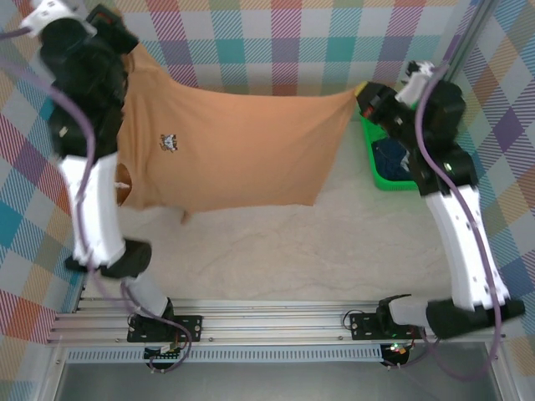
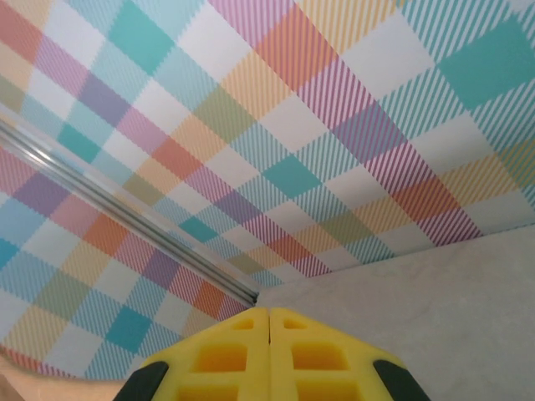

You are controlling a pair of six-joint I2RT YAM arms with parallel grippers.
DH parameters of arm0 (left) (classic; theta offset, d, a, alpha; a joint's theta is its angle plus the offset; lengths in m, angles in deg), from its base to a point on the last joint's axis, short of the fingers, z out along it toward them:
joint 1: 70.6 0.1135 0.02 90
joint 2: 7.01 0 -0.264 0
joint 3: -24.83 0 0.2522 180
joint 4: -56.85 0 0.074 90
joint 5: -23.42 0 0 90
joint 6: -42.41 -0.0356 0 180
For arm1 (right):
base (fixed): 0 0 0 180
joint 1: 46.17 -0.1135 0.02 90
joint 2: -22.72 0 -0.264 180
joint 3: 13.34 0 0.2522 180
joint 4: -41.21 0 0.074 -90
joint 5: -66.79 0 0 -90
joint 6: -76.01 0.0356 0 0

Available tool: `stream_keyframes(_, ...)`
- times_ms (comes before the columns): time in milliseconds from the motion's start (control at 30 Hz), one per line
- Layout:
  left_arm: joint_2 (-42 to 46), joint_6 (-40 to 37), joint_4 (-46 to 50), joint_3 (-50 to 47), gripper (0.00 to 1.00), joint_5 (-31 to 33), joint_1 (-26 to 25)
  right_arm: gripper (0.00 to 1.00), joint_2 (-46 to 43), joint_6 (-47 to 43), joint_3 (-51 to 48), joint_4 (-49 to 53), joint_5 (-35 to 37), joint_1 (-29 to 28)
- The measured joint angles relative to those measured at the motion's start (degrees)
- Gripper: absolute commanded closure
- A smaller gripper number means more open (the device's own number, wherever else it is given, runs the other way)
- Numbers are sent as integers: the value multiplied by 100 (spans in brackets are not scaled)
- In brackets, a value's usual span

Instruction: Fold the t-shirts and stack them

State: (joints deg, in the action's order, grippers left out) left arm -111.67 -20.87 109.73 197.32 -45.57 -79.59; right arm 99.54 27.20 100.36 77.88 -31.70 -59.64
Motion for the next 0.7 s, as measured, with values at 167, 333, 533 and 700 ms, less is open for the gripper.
stream_keyframes(167, -1781, 859, -197, 367, 100, -1388, 870, 100, 1915, 111, 1309, -79, -192, 46)
stream_keyframes(333, -2186, 1604, -310, 273, 100, -2151, 1530, 100, 3248, 170, 2876, 120, -317, 131)
stream_keyframes(533, -1460, 2122, -1119, 280, 100, -2636, 1834, 100, 3609, 229, 4332, 319, -424, 343)
stream_keyframes(700, -393, 2229, -1204, 354, 100, -3049, 1735, 100, 3202, 275, 4511, 273, -577, 691)
